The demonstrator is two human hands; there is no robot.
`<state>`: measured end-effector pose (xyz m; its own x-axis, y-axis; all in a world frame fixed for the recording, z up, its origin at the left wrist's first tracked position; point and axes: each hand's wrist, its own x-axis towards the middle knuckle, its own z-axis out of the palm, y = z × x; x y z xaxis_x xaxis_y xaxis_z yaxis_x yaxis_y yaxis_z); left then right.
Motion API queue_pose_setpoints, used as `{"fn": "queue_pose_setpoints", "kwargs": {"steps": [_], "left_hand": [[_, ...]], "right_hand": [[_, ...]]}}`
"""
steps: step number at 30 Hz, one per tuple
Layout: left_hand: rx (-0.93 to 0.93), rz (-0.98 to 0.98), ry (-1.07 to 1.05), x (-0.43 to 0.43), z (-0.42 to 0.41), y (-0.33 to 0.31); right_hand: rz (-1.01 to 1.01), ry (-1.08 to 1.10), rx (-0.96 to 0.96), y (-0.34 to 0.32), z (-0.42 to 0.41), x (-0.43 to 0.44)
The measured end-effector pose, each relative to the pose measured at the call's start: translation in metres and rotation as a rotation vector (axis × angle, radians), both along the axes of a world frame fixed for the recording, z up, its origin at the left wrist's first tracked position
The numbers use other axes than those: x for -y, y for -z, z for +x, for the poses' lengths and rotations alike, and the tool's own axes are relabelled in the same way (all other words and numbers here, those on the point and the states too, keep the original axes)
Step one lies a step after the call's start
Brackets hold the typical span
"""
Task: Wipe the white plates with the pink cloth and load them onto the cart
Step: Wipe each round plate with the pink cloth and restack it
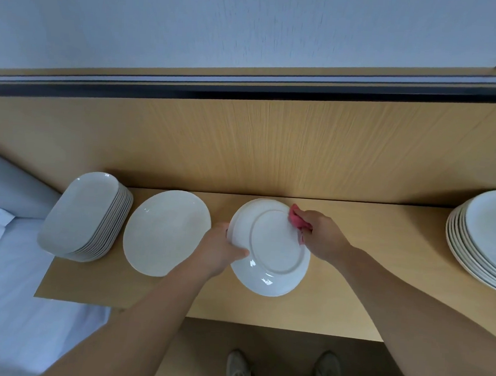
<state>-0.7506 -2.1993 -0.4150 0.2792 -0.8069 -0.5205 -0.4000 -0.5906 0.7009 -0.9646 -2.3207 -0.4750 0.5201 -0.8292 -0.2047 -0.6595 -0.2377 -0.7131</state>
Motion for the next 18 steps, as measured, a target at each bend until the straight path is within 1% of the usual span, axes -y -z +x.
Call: {"fn": "queue_pose_setpoints", "kwargs": {"steps": [3, 7, 10, 12, 18], "left_hand": [[-0.019, -0.001, -0.01, 0.003, -0.001, -0.004], [-0.074, -0.03, 0.042, 0.004, -0.007, -0.008], [-0.167, -0.023, -0.018, 0.001, -0.006, -0.005], [-0.19, -0.024, -0.052, -0.001, -0.006, -0.001], [-0.173, -0.034, -0.099, -0.004, -0.014, 0.009]], "right_hand": [[0.005, -0.037, 0.006, 0.0, 0.0, 0.005], [-0.024, -0.061, 0.025, 0.001, 0.001, 0.008], [-0.032, -0.09, -0.017, 0.001, 0.001, 0.01], [-0.01, -0.098, -0.034, 0.002, 0.001, 0.013], [0.135, 0.027, 0.002, -0.008, 0.0, 0.009]]}}
